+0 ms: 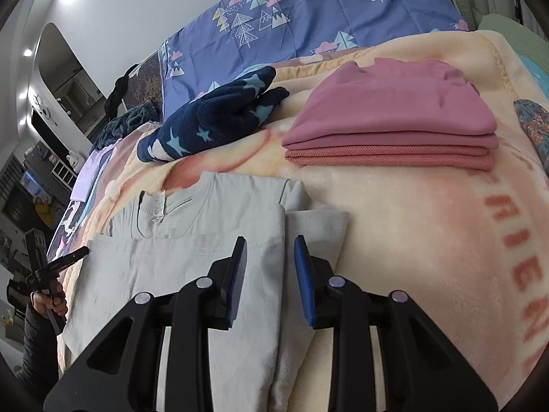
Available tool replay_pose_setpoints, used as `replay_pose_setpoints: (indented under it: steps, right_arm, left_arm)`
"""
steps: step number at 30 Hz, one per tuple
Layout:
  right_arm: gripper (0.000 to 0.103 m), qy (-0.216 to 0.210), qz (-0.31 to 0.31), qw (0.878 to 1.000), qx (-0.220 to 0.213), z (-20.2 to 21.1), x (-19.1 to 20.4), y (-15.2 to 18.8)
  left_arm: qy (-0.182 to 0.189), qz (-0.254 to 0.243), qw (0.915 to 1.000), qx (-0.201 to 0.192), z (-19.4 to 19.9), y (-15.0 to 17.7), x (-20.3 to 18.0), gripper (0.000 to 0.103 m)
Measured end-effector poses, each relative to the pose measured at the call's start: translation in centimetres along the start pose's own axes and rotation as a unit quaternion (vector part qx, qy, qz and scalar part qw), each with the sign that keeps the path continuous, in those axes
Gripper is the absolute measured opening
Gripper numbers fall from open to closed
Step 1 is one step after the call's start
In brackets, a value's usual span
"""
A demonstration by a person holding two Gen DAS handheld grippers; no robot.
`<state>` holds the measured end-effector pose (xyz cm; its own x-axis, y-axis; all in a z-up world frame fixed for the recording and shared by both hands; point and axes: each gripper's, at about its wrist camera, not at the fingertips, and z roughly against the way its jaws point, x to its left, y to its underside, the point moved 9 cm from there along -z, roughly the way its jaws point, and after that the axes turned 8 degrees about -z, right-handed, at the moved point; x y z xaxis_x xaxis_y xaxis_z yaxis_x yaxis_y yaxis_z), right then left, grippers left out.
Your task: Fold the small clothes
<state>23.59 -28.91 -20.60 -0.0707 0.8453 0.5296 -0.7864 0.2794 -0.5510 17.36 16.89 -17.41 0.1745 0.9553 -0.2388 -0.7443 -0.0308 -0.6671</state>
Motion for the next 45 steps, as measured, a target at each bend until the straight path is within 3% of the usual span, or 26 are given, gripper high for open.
replay_pose_setpoints:
  steps: [2, 4, 5, 12, 16, 25, 29, 33, 36, 38, 40, 45]
  right_arm:
    - [0.029, -0.002, 0.003, 1.0, -0.003, -0.1, 0.2, -0.1]
    - [0.012, -0.004, 0.0, 1.0, -0.008, 0.2, 0.3, -0.3]
    - [0.002, -0.007, -0.008, 1.0, -0.013, 0.4, 0.2, -0.5]
    - [0.002, -0.05, -0.017, 0.998, -0.045, 3.2, 1.6, -1.7]
    - [0.002, -0.06, -0.012, 0.997, -0.055, 4.2, 2.7, -1.9]
    - [0.002, -0.064, -0.033, 0.991, -0.114, 6.8, 2.6, -5.0]
    - [0.002, -0.046, -0.052, 0.993, -0.101, 4.3, 1.0, -6.2]
    - [0.002, -0.013, -0.061, 0.996, -0.066, -0.4, -0.7, -6.3]
    - [0.003, 0.028, -0.078, 0.995, -0.046, -3.1, -3.0, -5.7]
    - [0.005, 0.028, -0.096, 0.994, -0.041, -3.1, -4.1, -5.2]
    - [0.005, 0.027, -0.099, 0.994, -0.045, -2.1, -4.8, -4.8]
    - [0.006, 0.007, -0.084, 0.995, -0.057, 1.7, -4.9, -3.0]
  left_arm:
    - [-0.004, -0.009, 0.9999, -0.003, -0.2, -0.4, -0.3, 0.026]
    - [-0.013, -0.023, 0.9996, -0.011, 0.1, -0.8, -0.7, 0.01]
    - [-0.018, -0.031, 0.9992, -0.015, 0.3, -0.9, -1.0, 0.01]
    - [-0.051, -0.082, 0.9945, -0.039, 2.6, -1.7, -2.5, 0.009]
    - [-0.051, -0.102, 0.9919, -0.054, 4.0, -2.2, -3.7, 0.009]
    - [-0.052, -0.119, 0.9837, -0.124, 7.5, -7.1, -5.8, 0.008]
    - [-0.064, -0.119, 0.9841, -0.115, 5.1, -8.9, -5.2, 0.008]
    - [-0.085, -0.113, 0.9879, -0.063, -0.4, -8.8, -3.6, 0.008]
    - [-0.117, -0.113, 0.9864, -0.027, -4.1, -7.5, -2.3, 0.014]
    - [-0.135, -0.116, 0.9839, -0.02, -4.8, -6.7, -1.7, 0.022]
    - [-0.13, -0.117, 0.9842, -0.025, -4.2, -6.2, -1.8, 0.034]
    - [-0.102, -0.144, 0.9823, -0.062, 0.7, -5.0, -5.0, 0.043]
